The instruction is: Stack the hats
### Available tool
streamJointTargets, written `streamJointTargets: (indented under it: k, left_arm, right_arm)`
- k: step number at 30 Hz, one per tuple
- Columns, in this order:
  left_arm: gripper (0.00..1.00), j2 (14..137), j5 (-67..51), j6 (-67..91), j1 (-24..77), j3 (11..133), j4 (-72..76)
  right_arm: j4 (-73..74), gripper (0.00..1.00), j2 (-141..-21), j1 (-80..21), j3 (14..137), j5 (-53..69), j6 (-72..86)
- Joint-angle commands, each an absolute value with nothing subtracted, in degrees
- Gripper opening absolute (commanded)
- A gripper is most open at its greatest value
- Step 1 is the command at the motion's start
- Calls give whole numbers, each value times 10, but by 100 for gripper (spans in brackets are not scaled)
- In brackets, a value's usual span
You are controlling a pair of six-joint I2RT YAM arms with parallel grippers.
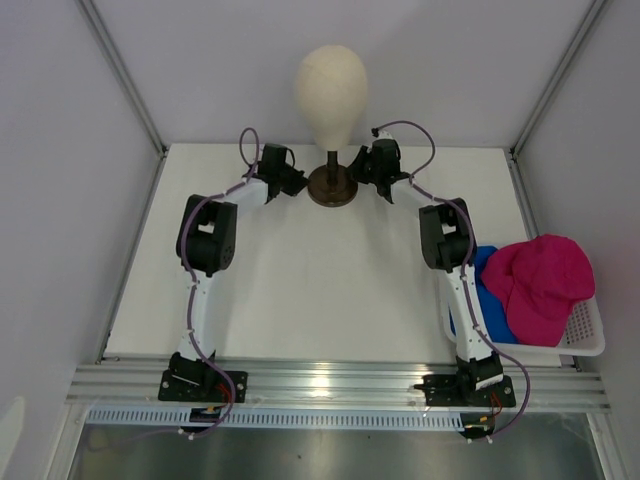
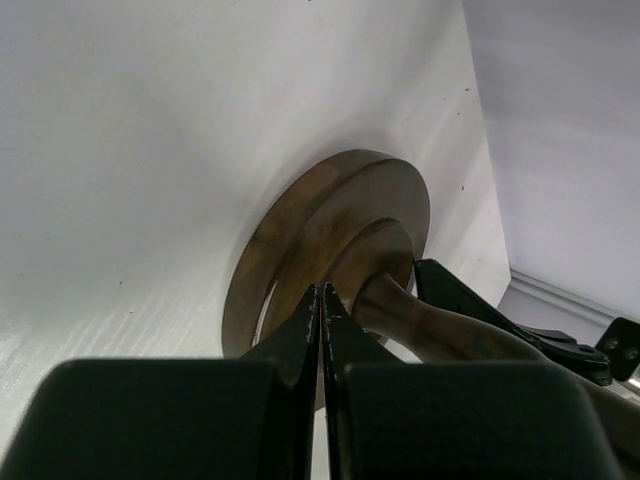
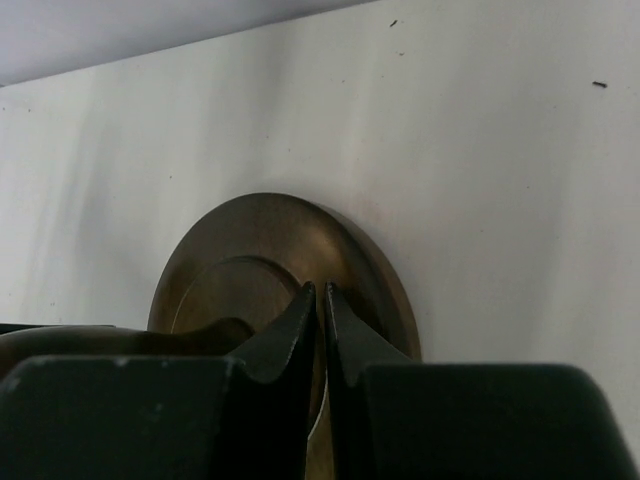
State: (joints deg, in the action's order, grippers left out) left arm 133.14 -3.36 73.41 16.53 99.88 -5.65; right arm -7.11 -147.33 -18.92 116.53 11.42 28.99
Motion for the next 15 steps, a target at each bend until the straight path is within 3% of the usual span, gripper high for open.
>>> streamJointTargets:
  k: [1,5,10,15]
  left_arm:
    - [1,1343,-48,712,162,1027,-66]
    - [1,1343,-62,689,149,1031,-72]
    - [1,1386,-145,667,147,1077,-26]
    - [1,1430,-185,671,148,1151,-17]
  right_arm:
    - [-2,11,-1473,-199,1184,111,258]
    - [23,7,-1445,-199,1130,109,258]
    - [-71,6,-1406,-202,1048,162,265]
    - [-76,6,-1411,-204,1056,183,284]
